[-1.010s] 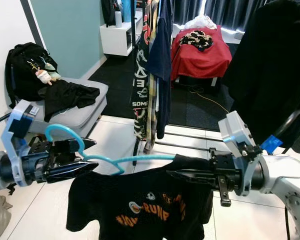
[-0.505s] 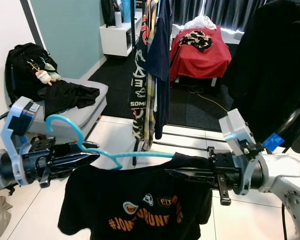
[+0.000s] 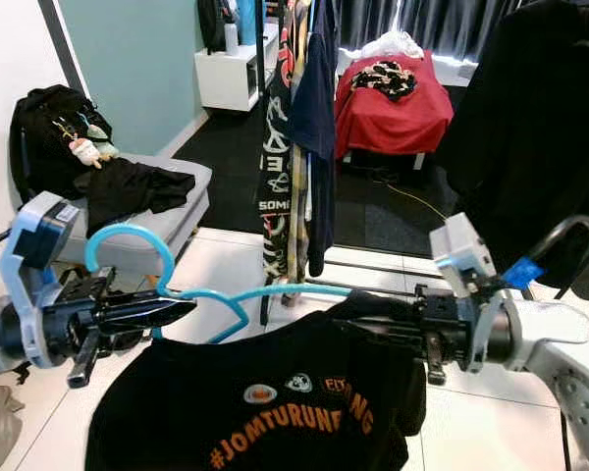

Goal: Hang hanger

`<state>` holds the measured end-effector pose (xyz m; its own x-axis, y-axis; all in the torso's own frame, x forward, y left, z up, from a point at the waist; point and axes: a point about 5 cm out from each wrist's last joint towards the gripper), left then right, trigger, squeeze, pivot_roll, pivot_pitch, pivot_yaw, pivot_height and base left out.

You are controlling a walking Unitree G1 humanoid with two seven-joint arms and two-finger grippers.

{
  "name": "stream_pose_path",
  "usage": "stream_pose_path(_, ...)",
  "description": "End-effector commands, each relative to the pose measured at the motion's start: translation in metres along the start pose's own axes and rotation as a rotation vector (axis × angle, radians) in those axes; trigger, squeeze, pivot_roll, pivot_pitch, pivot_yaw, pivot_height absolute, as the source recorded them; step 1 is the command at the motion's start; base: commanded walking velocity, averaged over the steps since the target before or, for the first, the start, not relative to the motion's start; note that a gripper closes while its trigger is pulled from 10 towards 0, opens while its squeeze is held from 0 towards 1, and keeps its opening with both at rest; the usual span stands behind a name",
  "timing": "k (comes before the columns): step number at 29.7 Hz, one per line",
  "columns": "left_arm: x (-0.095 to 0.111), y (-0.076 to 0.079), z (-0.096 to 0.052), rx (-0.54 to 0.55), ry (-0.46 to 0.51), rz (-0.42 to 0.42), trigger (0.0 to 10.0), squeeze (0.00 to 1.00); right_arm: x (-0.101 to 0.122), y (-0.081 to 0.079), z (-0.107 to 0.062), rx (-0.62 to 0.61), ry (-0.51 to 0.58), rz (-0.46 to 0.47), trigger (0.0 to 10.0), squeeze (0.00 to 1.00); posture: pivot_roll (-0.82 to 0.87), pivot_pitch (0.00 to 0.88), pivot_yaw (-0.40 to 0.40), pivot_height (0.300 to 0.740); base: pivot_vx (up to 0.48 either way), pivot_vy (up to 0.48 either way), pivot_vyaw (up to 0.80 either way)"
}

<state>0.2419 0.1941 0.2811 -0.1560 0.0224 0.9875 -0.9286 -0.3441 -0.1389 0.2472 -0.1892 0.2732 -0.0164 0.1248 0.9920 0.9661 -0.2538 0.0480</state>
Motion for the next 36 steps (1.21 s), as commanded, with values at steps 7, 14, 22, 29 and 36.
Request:
stream_pose_path(7, 0.006, 0.004, 0.003, -0.019, 0.019, 0.026, 0.0, 0.00, 0.004, 0.016, 0.001, -0.122, -0.045, -0.123, 10.0, 0.00, -0.06, 0.182, -0.024, 0.740, 0.000, 0.000, 0.00)
stream_pose_path(14, 0.000, 0.005, 0.004, -0.026, -0.027, 0.047, 0.0, 0.00, 0.012, 0.046, -0.022, -0.398, -0.113, -0.331, 10.0, 0.00, -0.07, 0.184, -0.022, 0.740, 0.000, 0.000, 0.00)
stream_pose_path(22, -0.008, -0.006, 0.013, 0.073, -0.053, 0.088, 0.0, 0.00, 0.037, 0.067, -0.045, -0.788, 0.029, -0.528, 10.0, 0.00, -0.08, 0.187, -0.017, 0.740, 0.000, 0.000, 0.00)
stream_pose_path(29, -0.005, -0.011, 0.021, 0.120, -0.032, 0.115, 0.0, 0.00, 0.018, 0.059, -0.032, -0.727, 0.060, -0.465, 10.0, 0.00, -0.07, 0.188, -0.011, 0.740, 0.000, 0.000, 0.00)
stream_pose_path(36, 0.012, -0.038, 0.026, 0.396, -0.051, 0.250, 0.0, 0.00, -0.002, 0.062, -0.009, -0.974, 0.315, -0.259, 10.0, 0.00, -0.07, 0.188, -0.012, 0.740, 0.000, 0.000, 0.00)
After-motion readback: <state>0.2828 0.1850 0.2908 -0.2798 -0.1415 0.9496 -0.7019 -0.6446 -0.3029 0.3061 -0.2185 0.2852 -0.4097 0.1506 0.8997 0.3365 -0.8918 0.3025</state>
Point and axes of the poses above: a point about 5 cm out from each wrist's last joint towards the gripper, its own z axis pointing out of the wrist towards the gripper, its own x axis along the axis of the wrist's last joint, y = z × x, and after that the axes turned 10 degrees about z, right-handed
